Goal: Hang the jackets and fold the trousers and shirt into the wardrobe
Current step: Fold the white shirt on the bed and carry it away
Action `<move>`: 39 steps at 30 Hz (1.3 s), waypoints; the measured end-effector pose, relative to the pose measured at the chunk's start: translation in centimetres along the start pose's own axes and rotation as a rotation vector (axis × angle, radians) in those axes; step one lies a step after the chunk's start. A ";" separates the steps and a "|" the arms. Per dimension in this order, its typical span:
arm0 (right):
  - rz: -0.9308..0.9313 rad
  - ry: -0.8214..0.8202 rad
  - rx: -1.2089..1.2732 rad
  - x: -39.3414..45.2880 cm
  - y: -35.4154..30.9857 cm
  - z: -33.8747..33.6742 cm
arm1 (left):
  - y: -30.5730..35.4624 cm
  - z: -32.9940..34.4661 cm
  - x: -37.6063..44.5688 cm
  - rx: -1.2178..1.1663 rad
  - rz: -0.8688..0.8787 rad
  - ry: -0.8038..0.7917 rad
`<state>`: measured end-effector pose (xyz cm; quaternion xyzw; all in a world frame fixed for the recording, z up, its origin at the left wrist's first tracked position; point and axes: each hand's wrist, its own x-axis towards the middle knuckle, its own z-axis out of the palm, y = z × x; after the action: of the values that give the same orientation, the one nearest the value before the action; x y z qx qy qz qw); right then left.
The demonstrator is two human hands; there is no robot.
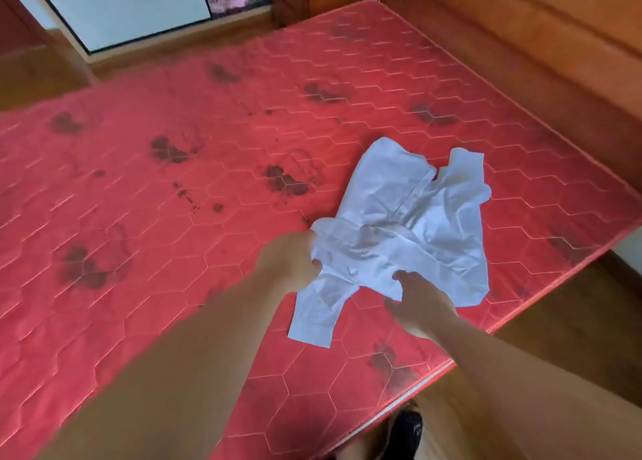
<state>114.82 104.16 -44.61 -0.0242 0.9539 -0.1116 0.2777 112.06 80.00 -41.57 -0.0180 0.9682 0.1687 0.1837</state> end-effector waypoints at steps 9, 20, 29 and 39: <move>0.040 -0.061 0.079 14.9 5.1 5.5 | 2.3 10.8 12.4 0.131 -0.001 -0.181; -0.004 0.120 -0.132 23.2 9.9 9.8 | 1.6 18.3 20.1 0.190 -0.186 -0.227; -0.060 0.171 -0.051 23.3 12.0 8.1 | 2.3 16.7 18.7 0.199 -0.019 -0.129; -0.250 0.110 0.314 21.5 7.5 5.0 | 0.3 14.7 13.1 0.247 0.084 -0.374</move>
<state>99.49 108.14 -61.71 -0.0928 0.9281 -0.2934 0.2094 104.94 85.54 -59.06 0.0764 0.9305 0.0569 0.3536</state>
